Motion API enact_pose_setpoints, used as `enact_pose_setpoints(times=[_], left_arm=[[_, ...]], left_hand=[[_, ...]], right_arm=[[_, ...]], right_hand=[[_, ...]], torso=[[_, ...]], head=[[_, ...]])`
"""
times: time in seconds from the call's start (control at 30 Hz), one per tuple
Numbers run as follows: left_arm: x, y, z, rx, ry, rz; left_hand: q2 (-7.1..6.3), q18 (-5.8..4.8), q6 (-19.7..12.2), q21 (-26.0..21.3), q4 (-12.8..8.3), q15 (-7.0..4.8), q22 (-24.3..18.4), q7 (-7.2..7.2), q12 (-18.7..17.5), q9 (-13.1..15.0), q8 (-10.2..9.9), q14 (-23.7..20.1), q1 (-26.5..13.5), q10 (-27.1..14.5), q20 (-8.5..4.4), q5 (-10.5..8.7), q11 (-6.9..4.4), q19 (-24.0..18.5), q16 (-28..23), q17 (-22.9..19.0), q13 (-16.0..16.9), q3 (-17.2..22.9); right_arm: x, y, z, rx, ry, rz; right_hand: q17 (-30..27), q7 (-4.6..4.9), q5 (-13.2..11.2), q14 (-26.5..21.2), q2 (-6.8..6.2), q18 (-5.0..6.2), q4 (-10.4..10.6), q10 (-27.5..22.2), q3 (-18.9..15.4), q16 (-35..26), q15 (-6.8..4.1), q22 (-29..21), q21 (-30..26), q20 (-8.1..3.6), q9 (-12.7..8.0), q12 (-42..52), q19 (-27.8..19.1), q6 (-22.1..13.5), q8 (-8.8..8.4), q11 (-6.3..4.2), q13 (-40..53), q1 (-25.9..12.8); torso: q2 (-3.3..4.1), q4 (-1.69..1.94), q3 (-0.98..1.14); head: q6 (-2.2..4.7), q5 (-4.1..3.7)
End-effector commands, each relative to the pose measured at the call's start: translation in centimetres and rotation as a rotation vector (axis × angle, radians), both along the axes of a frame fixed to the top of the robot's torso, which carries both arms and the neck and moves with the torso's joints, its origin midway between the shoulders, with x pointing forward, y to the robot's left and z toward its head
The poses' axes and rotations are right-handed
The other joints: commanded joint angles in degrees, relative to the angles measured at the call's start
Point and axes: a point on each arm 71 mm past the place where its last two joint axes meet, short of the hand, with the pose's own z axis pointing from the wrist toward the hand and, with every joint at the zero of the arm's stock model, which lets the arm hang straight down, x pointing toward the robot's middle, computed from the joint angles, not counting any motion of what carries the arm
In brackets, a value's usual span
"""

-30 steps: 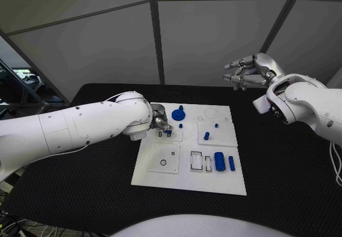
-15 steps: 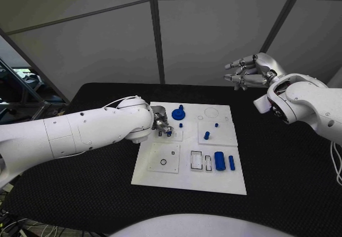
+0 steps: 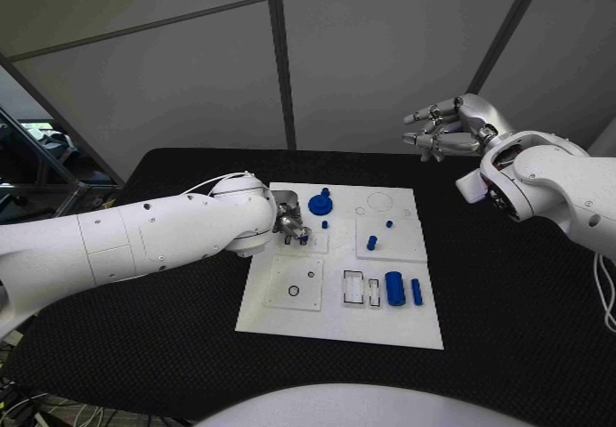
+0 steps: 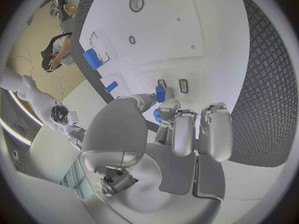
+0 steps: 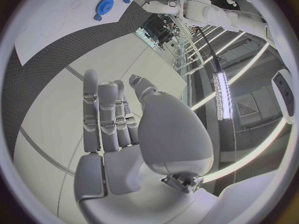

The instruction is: Assemble the parts on the task board

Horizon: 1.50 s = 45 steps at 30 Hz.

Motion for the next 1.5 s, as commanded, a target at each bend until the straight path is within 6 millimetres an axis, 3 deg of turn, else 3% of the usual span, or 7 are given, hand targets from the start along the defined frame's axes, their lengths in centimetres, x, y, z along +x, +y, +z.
enact_pose_setpoints(times=[0.03,1.1,1.3,1.43,1.5], left_arm=[[-0.19,0.02,-0.22,0.034,0.017,-0.024],[-0.37,0.21,-0.39,0.061,0.043,-0.046],[-0.19,0.18,-0.48,0.067,0.048,-0.046],[-0.03,0.06,-0.54,0.07,0.051,-0.047],[0.05,-0.06,-0.57,0.071,0.052,-0.048]], left_hand=[[0.28,-0.54,-0.3,0.4,-7.9,-0.13,2.3,0.04,0.3,0.1,0.4,4.1,-0.3,0.4,-0.01,0.16,-0.09,1.6,-0.4,8.9,0.0,8.3],[-0.01,-0.6,-0.1,0.5,-8.8,-0.12,2.7,-0.02,0.7,0.5,0.8,4.1,-1.6,0.8,-0.01,0.08,-0.12,1.7,-0.4,9.0,0.5,8.7],[-0.7,-0.68,1.2,0.8,-6.6,-0.32,3.2,-0.51,1.2,0.5,1.0,4.2,-7.6,1.3,-0.11,-0.29,-0.42,1.9,-0.4,9.0,0.8,4.9],[-1.07,-0.7,2.0,0.8,-4.0,-0.2,3.3,-0.34,1.0,0.2,0.7,4.2,-11.4,1.0,-0.08,-0.61,-0.26,1.9,-0.4,9.0,0.3,0.7],[-0.75,-0.69,2.1,0.8,-3.6,-0.25,3.3,-0.41,1.1,0.1,0.5,4.2,-11.9,1.0,-0.08,-0.51,-0.31,1.9,-0.4,9.0,0.3,-1.0]], right_arm=[[0.01,0.12,0.12,0.0,-0.002,0.011],[0.12,0.21,-0.03,-0.004,0.011,0.019],[0.12,0.22,-0.04,-0.004,0.012,0.019],[0.13,0.24,-0.05,-0.004,0.013,0.019],[0.14,0.26,-0.05,-0.004,0.013,0.019]], right_hand=[[-0.1,0.05,0.3,0.4,-0.1,0.73,-0.2,0.4,0.3,-0.2,0.0,-0.1,-0.4,-0.05,0.1,-0.3,0.2,-0.5,0.37,0.04,-0.1,0.6],[-0.3,0.08,0.4,0.4,-0.13,0.73,-0.1,0.3,0.4,-0.6,0.02,-0.1,-0.5,-0.04,0.1,-0.3,0.2,-0.6,0.33,0.08,-0.2,0.5],[-0.3,0.08,0.4,0.4,-0.13,0.73,-0.1,0.3,0.4,-0.6,0.02,-0.1,-0.5,-0.04,0.1,-0.3,0.2,-0.6,0.33,0.08,-0.2,0.5],[-0.3,0.08,0.5,0.3,-0.13,0.72,-0.1,0.3,0.5,-0.7,0.03,-0.1,-0.5,-0.04,0.0,-0.3,0.2,-0.6,0.33,0.08,-0.2,0.5],[-0.3,0.09,0.5,0.3,-0.12,0.72,0.0,0.3,0.5,-0.7,0.03,-0.1,-0.5,-0.04,0.0,-0.3,0.2,-0.6,0.32,0.09,-0.2,0.5]], torso=[[0.01,0.01,-0.01],[0.02,-0.04,0.05],[0.02,0.02,0.05],[-0.03,0.05,0.08],[-0.01,0.02,0.08]], head=[[-0.03,0.03],[-0.53,-0.03],[-0.63,-0.01],[-0.86,-0.05],[-0.83,0.0]])
